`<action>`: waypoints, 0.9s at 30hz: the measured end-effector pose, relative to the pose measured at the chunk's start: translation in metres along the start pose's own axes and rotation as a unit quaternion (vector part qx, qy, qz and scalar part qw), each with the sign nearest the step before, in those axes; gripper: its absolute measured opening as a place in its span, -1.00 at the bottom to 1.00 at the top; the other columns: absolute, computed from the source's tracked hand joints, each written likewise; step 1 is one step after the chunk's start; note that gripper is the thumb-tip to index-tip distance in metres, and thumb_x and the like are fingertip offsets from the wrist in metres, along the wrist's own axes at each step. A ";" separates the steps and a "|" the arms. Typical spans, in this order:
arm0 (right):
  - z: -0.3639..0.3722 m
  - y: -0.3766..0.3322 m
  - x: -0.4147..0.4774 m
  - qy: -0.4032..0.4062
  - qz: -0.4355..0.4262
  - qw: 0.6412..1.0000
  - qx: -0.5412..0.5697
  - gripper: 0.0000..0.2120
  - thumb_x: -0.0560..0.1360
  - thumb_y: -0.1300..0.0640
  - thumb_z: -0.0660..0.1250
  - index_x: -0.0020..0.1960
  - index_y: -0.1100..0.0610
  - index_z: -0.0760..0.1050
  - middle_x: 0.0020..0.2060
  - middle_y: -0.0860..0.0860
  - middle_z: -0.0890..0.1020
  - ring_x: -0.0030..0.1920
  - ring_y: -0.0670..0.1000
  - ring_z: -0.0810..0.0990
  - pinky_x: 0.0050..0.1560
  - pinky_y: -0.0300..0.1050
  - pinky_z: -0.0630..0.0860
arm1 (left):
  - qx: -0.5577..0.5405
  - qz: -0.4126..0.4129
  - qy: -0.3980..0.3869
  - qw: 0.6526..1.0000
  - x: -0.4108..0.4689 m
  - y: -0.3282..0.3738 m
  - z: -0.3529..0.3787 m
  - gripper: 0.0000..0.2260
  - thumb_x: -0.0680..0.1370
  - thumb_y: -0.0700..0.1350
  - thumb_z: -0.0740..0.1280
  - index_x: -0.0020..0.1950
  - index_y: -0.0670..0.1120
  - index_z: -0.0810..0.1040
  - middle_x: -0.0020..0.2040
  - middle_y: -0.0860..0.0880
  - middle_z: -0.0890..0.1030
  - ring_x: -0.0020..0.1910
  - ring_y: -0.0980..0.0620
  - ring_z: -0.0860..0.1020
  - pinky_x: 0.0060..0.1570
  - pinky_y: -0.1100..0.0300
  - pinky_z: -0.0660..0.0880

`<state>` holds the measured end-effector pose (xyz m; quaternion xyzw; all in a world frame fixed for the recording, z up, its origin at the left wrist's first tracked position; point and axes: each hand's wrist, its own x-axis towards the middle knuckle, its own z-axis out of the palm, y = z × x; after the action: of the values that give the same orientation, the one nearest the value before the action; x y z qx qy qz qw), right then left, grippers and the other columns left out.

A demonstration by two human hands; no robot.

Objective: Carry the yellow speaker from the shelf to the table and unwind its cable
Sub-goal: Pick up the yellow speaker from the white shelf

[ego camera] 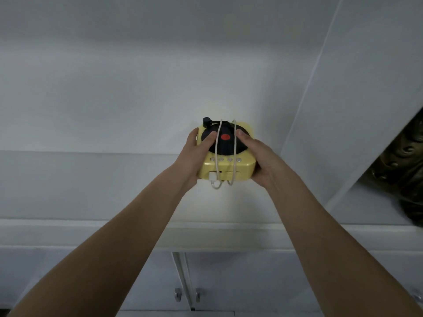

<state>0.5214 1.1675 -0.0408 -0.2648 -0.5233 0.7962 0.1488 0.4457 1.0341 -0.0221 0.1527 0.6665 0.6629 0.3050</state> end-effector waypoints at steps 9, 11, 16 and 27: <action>-0.013 -0.038 -0.059 0.023 -0.032 0.999 -0.003 -0.46 0.29 0.06 0.51 0.23 0.15 0.51 0.06 0.15 0.69 0.04 0.19 0.68 -0.01 0.17 0.61 | 0.006 0.040 -0.071 0.997 -0.045 0.038 0.025 -0.57 0.55 0.12 0.25 0.40 0.13 0.27 0.03 0.09 0.58 -0.17 0.06 0.63 -0.51 0.21 0.55; -0.016 -0.040 -0.079 0.043 -0.045 0.998 0.003 -0.43 0.27 0.08 0.51 0.26 0.16 0.49 0.07 0.16 0.68 0.05 0.19 0.67 0.01 0.19 0.61 | 0.009 0.046 -0.091 0.995 -0.056 0.041 0.031 -0.54 0.55 0.13 0.26 0.41 0.13 0.25 0.05 0.08 0.58 -0.17 0.07 0.63 -0.52 0.23 0.54; -0.020 -0.037 -0.128 0.099 -0.079 0.992 0.023 -0.49 0.36 0.16 0.48 0.27 0.18 0.47 0.10 0.18 0.66 0.05 0.18 0.67 0.01 0.15 0.61 | 0.017 0.071 -0.136 0.988 -0.078 0.042 0.042 -0.49 0.53 0.11 0.30 0.44 0.13 0.22 0.12 0.04 0.55 -0.12 0.08 0.61 -0.48 0.26 0.55; -0.035 0.024 -0.267 0.302 -0.136 0.938 0.100 -0.48 0.36 0.22 0.46 0.30 0.17 0.44 0.11 0.20 0.65 0.01 0.16 0.67 -0.13 0.02 0.64 | 0.057 0.044 -0.336 0.939 -0.153 -0.002 0.079 -0.50 0.50 0.09 0.34 0.39 0.17 0.26 0.08 0.08 0.55 0.00 0.03 0.60 -0.19 0.10 0.58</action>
<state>0.7597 1.0469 -0.0022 -0.4027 -0.4024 0.6991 0.4326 0.6114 1.0034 0.0119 0.4133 0.5540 0.5468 0.4725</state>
